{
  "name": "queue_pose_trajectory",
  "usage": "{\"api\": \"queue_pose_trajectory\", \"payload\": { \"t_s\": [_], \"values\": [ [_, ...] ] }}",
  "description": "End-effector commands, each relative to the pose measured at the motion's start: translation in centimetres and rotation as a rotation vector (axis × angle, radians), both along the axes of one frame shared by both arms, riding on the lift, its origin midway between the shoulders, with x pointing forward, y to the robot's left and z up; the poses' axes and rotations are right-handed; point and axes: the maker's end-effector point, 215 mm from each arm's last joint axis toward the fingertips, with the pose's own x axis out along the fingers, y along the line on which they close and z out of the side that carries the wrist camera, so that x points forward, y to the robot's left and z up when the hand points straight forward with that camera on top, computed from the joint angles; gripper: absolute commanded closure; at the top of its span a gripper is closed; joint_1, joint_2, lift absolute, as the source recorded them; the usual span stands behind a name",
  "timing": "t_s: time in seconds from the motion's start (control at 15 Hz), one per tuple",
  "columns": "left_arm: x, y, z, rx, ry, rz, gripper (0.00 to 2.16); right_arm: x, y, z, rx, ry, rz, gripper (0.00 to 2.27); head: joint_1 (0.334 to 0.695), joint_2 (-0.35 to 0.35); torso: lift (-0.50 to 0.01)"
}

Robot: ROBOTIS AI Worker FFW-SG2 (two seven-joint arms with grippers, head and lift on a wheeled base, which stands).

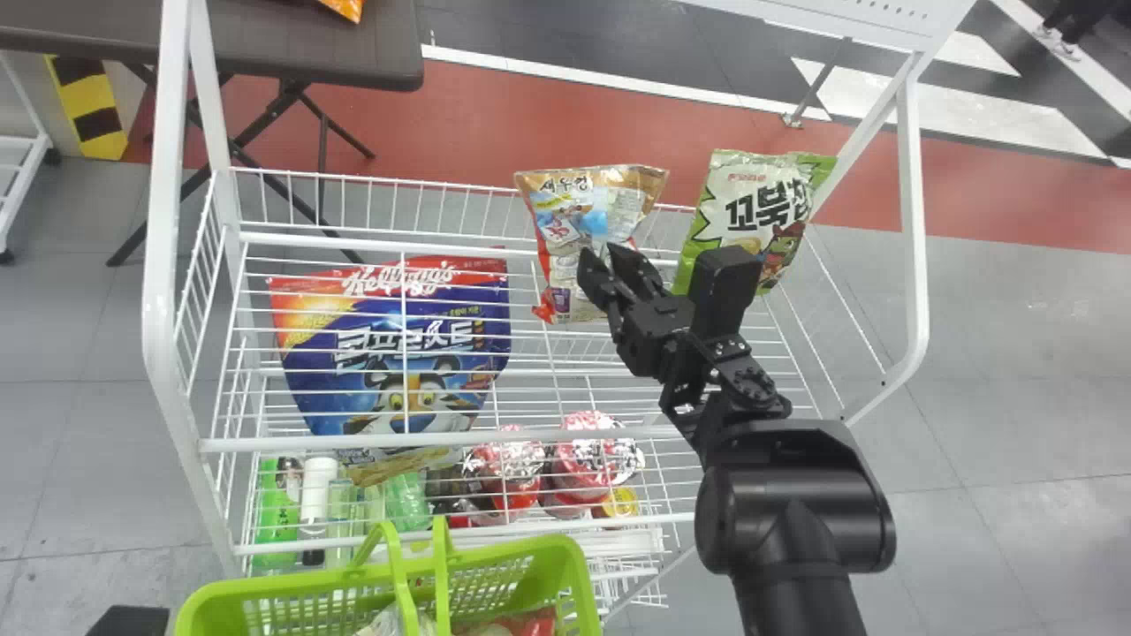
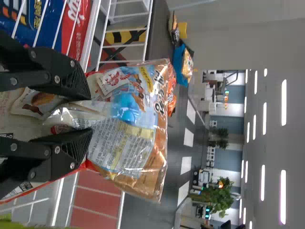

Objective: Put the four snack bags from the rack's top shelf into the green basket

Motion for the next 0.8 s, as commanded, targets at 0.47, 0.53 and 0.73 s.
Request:
{"api": "queue_pose_trajectory", "payload": {
  "t_s": [0.47, 0.53, 0.73],
  "values": [
    [0.3, 0.0, 0.0, -0.003, -0.001, 0.008, 1.54, -14.5, -0.2, 4.1, 0.149, 0.196, 0.026, 2.1, 0.695, -0.35, 0.0],
    [0.4, 0.0, 0.0, -0.001, -0.003, 0.01, 1.54, -17.4, 0.2, 2.9, 0.185, 0.309, 0.048, 2.1, 0.695, -0.35, 0.0],
    [0.2, -0.1, -0.3, 0.004, 0.004, 0.018, 1.54, -24.5, 2.7, 0.3, 0.282, 0.587, 0.113, 2.1, 0.695, -0.35, 0.0]
  ]
}}
